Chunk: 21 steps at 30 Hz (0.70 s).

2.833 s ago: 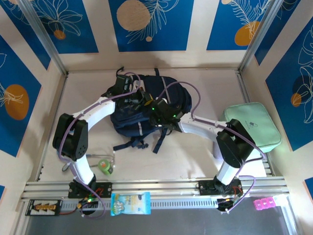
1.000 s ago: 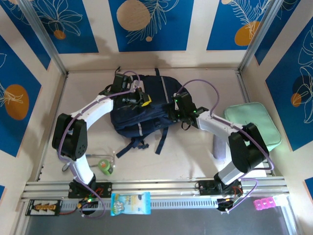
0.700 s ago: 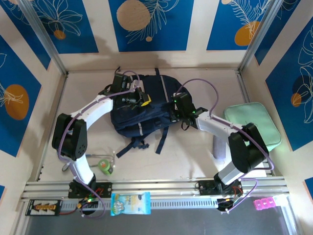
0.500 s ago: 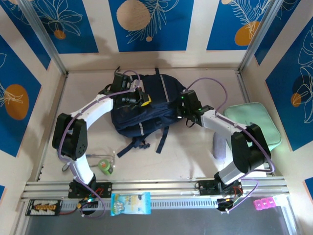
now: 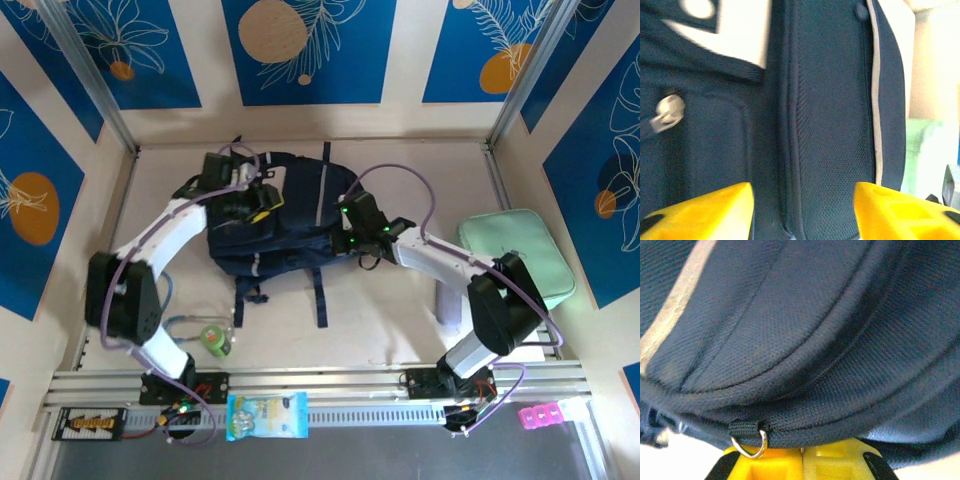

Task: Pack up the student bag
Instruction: Zip the student bag at the center of the table.

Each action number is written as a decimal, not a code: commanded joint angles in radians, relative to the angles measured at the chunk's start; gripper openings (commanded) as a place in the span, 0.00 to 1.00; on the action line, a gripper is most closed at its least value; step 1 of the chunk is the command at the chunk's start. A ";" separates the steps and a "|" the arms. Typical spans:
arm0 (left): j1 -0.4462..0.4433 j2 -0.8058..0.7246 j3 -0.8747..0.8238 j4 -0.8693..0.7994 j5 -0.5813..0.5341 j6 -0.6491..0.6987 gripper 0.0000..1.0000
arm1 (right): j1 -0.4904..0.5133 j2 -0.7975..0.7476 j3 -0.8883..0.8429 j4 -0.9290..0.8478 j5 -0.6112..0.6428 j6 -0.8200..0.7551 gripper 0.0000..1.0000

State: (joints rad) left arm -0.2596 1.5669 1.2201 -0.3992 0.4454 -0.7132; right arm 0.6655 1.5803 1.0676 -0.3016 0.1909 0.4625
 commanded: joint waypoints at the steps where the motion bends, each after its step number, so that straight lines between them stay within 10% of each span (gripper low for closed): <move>1: 0.033 -0.175 -0.122 -0.073 -0.199 -0.001 0.63 | 0.053 0.070 0.099 0.048 -0.089 0.029 0.00; 9: 0.034 -0.399 -0.406 0.175 -0.107 -0.285 0.63 | 0.170 0.238 0.292 0.069 -0.185 0.076 0.00; 15: 0.012 -0.359 -0.498 0.398 -0.053 -0.479 0.33 | 0.198 0.259 0.313 0.081 -0.204 0.092 0.00; 21: 0.011 -0.288 -0.509 0.455 -0.085 -0.520 0.28 | 0.198 0.246 0.306 0.079 -0.206 0.095 0.00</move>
State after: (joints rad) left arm -0.2428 1.2503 0.7258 -0.0402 0.3637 -1.1748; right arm 0.8593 1.8416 1.3449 -0.2512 0.0254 0.5495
